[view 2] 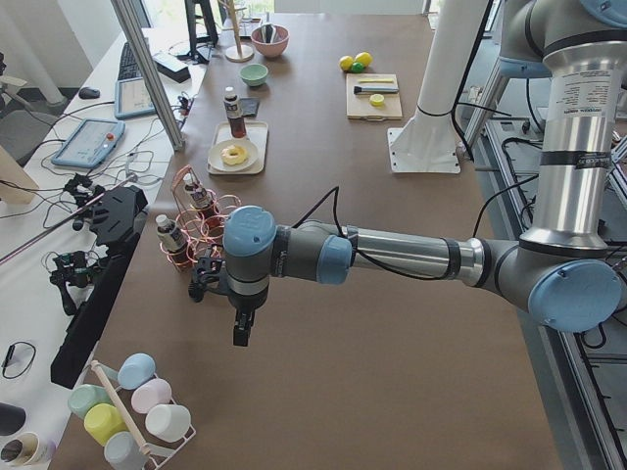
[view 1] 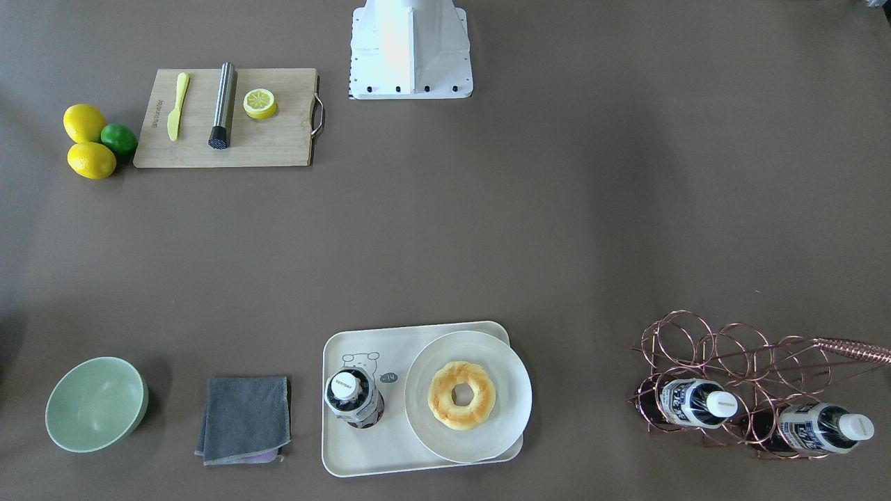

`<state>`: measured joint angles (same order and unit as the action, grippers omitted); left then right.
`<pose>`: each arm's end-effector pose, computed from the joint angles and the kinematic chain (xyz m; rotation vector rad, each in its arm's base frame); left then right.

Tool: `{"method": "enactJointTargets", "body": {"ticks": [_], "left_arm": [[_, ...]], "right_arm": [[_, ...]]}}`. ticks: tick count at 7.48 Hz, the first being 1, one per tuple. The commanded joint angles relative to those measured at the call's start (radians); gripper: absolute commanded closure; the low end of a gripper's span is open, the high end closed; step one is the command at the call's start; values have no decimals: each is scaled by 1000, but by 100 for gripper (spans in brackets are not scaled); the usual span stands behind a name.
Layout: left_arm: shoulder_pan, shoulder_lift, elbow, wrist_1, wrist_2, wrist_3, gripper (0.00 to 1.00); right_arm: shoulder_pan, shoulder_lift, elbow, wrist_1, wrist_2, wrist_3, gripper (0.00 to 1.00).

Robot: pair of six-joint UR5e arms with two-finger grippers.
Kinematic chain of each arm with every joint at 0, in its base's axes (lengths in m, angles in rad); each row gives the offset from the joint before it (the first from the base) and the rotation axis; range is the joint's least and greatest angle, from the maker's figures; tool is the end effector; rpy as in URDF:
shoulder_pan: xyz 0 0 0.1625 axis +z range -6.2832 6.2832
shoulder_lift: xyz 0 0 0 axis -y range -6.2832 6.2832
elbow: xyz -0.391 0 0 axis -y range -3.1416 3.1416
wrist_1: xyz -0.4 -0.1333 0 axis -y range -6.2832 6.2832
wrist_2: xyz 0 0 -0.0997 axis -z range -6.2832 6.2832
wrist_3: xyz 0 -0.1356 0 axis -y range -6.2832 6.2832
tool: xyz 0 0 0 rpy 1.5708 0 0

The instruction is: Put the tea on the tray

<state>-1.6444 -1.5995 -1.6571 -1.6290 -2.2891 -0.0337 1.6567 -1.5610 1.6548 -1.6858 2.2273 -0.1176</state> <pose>-0.0825 -0.5197 0.5908 0.1799 0.7130 -0.0402 0.0932 -0.4933 0.6255 0.0464 -0.6552 -0.0236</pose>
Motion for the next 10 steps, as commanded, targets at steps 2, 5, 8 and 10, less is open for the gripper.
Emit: {"method": "enactJointTargets", "body": {"ticks": [2, 5, 8, 10], "left_arm": [[0, -2, -3, 1, 0, 0, 2], [0, -3, -3, 5, 0, 0, 2], [0, -2, -3, 5, -1, 0, 2], [0, -2, 0, 5, 0, 0, 2]], "right_arm": [[0, -1, -1, 0, -1, 0, 0], [0, -2, -1, 2, -1, 0, 0], [0, -1, 0, 2, -1, 0, 0], [0, 1, 0, 2, -1, 0, 0]]}}
